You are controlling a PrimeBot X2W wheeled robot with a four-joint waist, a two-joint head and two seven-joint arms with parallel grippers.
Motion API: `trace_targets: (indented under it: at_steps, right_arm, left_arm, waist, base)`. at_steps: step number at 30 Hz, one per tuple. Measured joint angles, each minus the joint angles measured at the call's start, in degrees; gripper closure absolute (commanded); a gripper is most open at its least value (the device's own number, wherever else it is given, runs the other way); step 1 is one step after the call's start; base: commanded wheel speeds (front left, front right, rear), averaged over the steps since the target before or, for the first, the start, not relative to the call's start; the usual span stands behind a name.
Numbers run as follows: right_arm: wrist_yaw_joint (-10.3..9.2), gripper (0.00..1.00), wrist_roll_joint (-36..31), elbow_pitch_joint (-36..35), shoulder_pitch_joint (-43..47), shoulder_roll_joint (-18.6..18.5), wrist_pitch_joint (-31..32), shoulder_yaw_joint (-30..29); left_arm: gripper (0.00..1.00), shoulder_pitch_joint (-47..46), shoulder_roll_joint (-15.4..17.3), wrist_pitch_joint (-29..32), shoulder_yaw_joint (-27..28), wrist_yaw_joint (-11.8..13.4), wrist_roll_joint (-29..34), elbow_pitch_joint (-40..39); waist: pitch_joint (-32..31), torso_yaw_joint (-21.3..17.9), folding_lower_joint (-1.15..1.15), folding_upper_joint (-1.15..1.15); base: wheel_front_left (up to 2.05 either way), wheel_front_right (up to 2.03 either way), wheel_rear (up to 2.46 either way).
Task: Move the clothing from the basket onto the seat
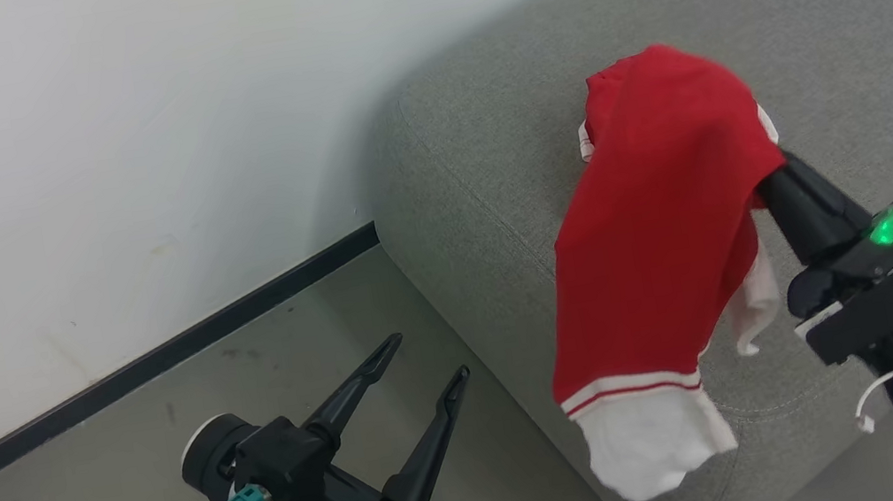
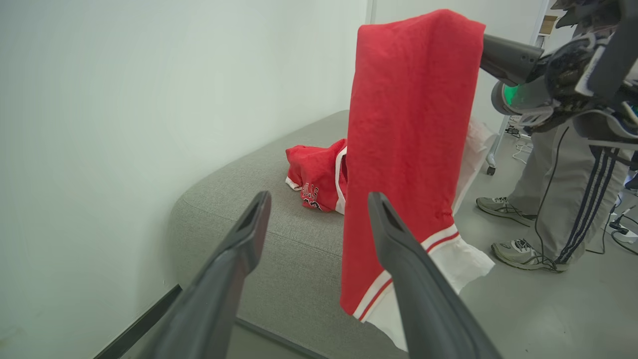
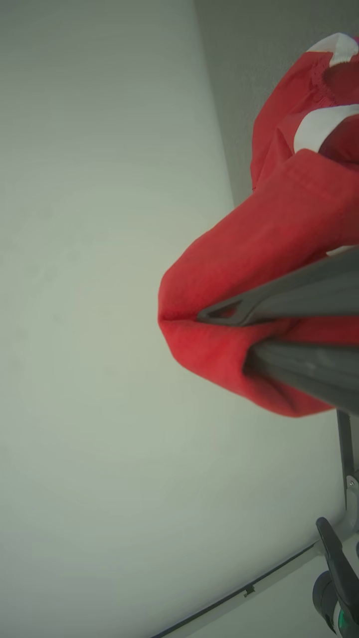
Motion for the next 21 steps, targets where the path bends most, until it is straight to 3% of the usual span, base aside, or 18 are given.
trace_targets:
  at_steps: [11,21]
  right_arm:
    - [0.93,1.0,0.05,-1.29,-12.01,-4.79,-0.09,-4.54]
    - [0.94,1.0,0.46,8.93,-22.95,-10.42,0.92,-8.57]
  left_arm:
    - [0.0,-1.1,-0.03,0.91,-0.44,-0.08,0.03,-0.27]
    - [0.0,-2.25,0.94,1.45,-0.27,-0.08,0.25,-1.49]
  waist:
    - [1.75,1.14,0.0,0.0]
    - [4.29,2.29,0.0,0.0]
  base:
    - [0.0,0.0,0.0]
    - [0.0,0.0,0.0]
